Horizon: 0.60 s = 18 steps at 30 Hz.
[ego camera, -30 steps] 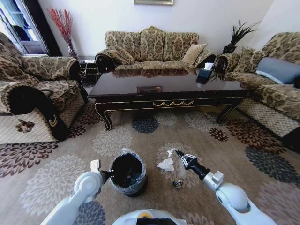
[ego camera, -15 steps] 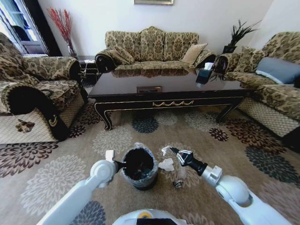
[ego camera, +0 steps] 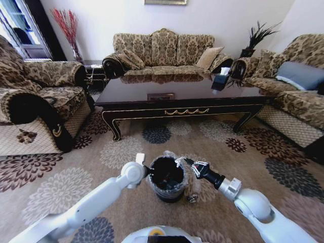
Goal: Move to the front of the table and pick up the trash from the floor, then place it into the trash bin.
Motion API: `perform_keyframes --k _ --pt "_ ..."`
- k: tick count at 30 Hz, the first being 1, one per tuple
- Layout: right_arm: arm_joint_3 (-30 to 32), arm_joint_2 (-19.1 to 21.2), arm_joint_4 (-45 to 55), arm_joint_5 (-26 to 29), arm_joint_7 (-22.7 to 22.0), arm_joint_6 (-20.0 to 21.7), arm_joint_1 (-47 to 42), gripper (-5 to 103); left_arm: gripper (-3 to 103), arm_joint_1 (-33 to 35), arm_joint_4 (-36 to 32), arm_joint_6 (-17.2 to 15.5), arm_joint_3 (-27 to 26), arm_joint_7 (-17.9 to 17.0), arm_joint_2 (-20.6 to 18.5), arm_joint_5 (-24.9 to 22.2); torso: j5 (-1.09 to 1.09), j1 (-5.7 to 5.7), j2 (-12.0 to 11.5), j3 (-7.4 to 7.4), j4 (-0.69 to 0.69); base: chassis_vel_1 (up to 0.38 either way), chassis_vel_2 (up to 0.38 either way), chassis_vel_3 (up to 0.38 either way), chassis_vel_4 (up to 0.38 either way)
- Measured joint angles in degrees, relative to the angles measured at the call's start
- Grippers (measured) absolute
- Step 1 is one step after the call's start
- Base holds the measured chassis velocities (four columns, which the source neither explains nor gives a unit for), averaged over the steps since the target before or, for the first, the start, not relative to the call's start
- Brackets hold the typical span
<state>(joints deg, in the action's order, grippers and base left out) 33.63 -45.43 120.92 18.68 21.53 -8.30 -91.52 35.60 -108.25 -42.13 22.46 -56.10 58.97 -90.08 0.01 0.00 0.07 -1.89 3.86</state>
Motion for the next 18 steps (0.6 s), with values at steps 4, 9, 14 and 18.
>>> perform_keyframes --k 4,9,14,18 --pt "0.16 -0.45 -0.33 -0.72 0.15 -0.18 -1.05 0 0 0.21 0.09 0.0 0.61 -0.01 0.21 0.01 -0.01 0.0 0.0 0.01 -0.01 0.0 0.0 0.0 0.0" --pt "0.04 -0.7 -0.34 -0.88 0.19 -0.27 -1.11 6 0 0.41 0.08 0.0 0.61 -0.02 0.03 0.09 -0.01 0.0 0.0 0.01 -0.01 0.0 0.0 0.0 0.0" --pt "0.25 -0.6 0.21 -0.89 0.48 -0.28 -1.65 22 0 0.96 -0.01 0.0 0.24 -0.04 -0.07 0.22 -0.02 0.0 0.0 0.01 -0.01 0.0 0.0 0.0 0.0" --pt "0.45 -0.77 0.79 -1.22 0.8 -0.3 -2.52 39 0 1.5 -0.33 0.0 -0.11 -0.05 -0.16 0.38 -0.02 0.0 0.0 0.01 -0.01 0.0 0.0 0.0 0.0"
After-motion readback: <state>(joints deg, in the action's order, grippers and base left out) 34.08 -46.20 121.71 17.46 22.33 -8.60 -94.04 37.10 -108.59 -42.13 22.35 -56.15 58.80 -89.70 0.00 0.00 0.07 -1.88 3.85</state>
